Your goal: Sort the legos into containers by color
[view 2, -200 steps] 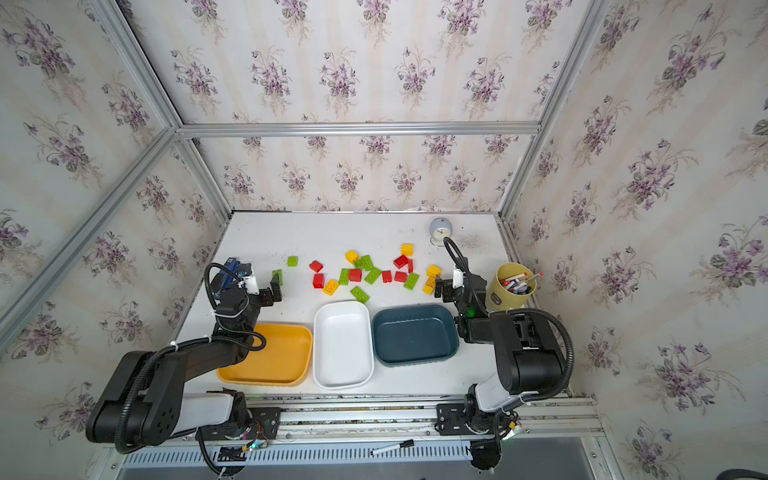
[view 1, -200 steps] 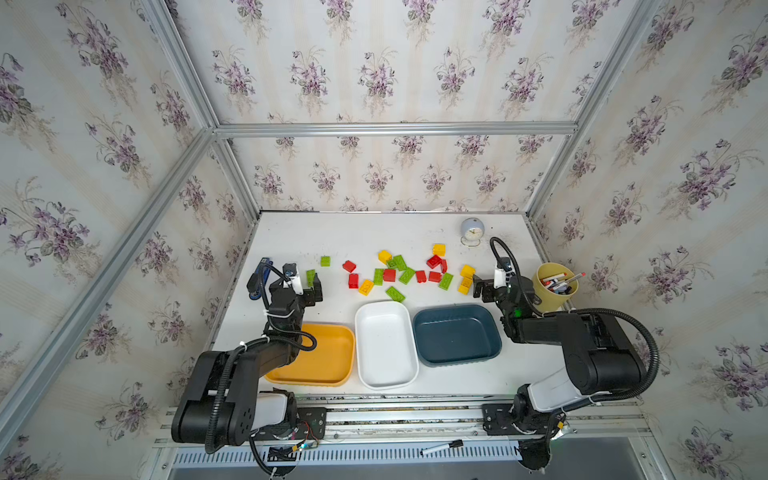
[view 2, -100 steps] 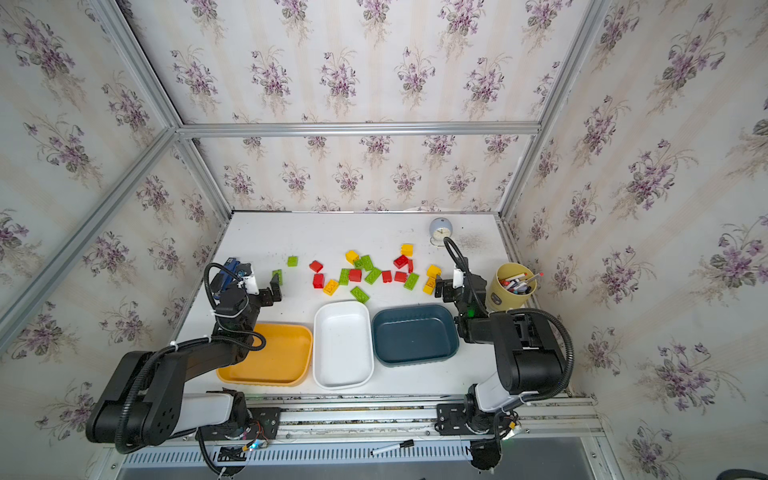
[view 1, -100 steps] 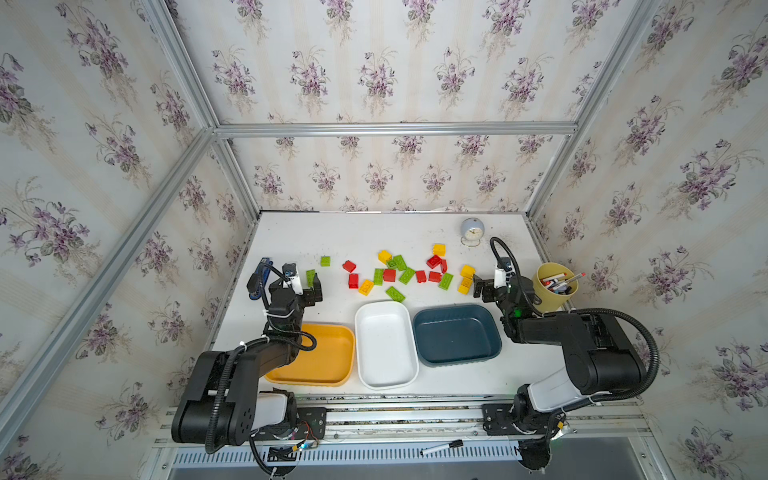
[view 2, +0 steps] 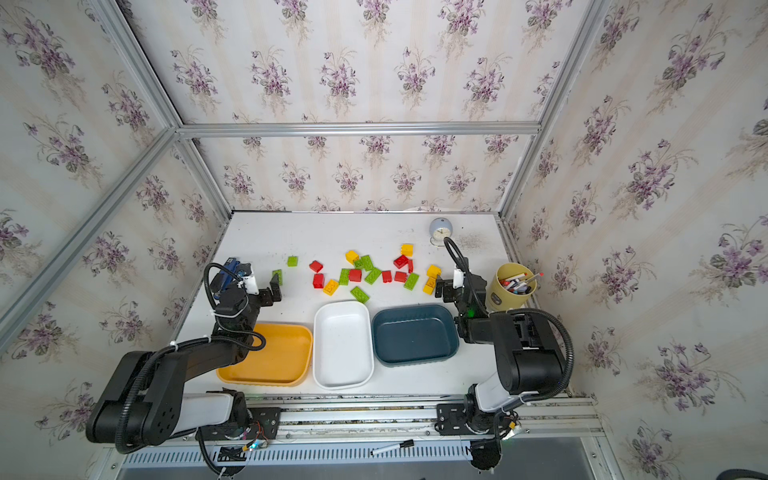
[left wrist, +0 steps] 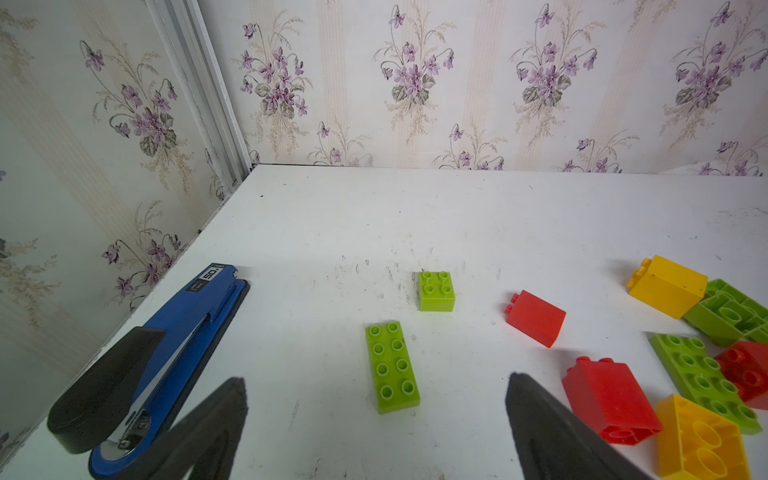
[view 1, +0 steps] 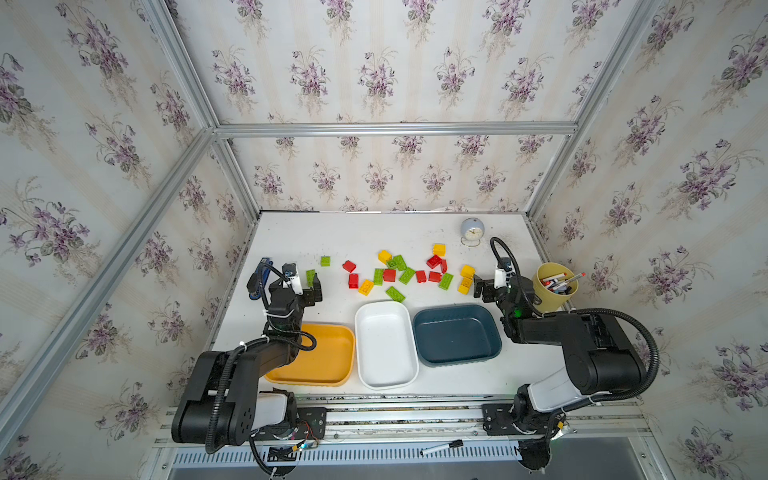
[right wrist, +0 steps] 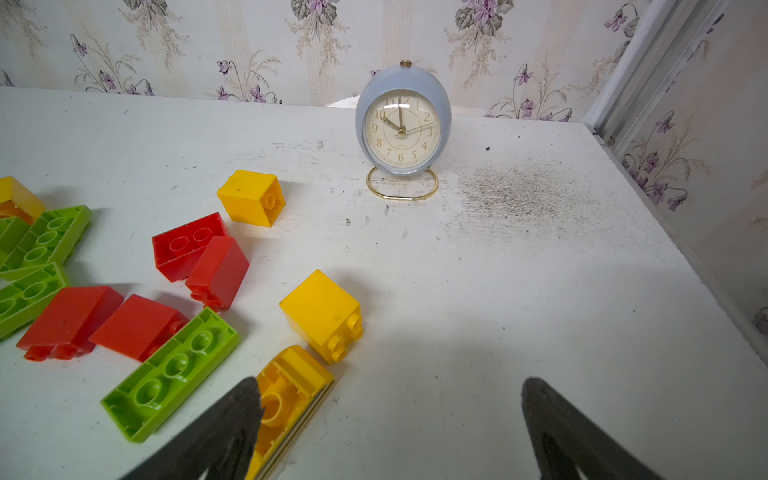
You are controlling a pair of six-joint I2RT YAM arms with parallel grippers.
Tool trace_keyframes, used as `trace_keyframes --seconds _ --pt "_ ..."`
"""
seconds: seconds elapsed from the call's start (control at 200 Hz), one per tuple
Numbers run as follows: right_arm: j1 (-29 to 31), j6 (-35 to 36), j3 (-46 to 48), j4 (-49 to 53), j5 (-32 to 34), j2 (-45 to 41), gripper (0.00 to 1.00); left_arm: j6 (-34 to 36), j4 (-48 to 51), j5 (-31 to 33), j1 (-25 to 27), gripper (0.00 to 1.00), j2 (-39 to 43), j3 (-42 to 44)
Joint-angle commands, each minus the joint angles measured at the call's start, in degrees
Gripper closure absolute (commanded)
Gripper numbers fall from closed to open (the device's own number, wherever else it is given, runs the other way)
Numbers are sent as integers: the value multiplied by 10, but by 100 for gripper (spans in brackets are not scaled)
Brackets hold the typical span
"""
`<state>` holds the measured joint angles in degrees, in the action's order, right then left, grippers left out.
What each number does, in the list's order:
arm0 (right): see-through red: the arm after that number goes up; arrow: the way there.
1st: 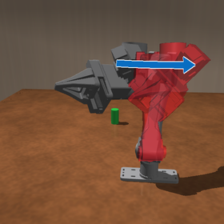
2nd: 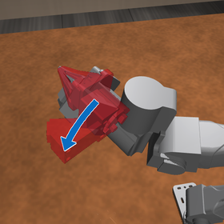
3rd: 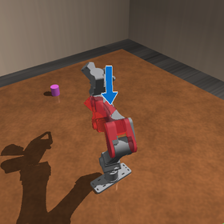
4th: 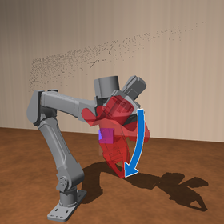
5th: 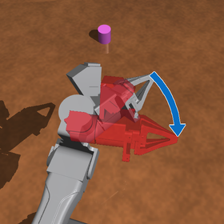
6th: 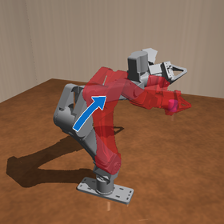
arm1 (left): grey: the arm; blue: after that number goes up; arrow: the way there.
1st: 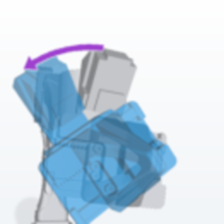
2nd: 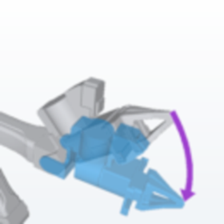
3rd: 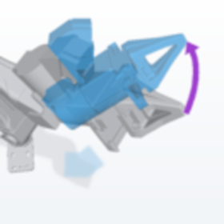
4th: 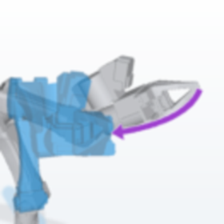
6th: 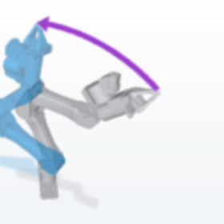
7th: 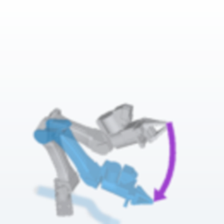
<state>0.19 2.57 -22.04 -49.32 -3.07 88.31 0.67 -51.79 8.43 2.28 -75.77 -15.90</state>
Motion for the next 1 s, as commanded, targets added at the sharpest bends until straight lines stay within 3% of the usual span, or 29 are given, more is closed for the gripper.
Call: trace_keyframes --seconds 0.0,0.21,0.415,0.585,0.725,0.995 --pt "0 -2 0 -10 2 -17 0 9 -10 -20 0 0 10 -7" --pt "1 7 -25 106 -17 -105 0 12 208 -32 3 1 95 -101" --pt "0 2 -74 239 -67 -205 0 -45 464 -50 4 1 108 -246" --pt "1 4 -123 341 -135 -247 0 -109 635 -72 7 1 79 -343" --pt "1 3 -176 438 -201 -248 0 -161 785 -87 9 1 7 -427" --pt "22 20 -289 656 -276 -224 0 -163 921 -60 5 1 -99 -531"
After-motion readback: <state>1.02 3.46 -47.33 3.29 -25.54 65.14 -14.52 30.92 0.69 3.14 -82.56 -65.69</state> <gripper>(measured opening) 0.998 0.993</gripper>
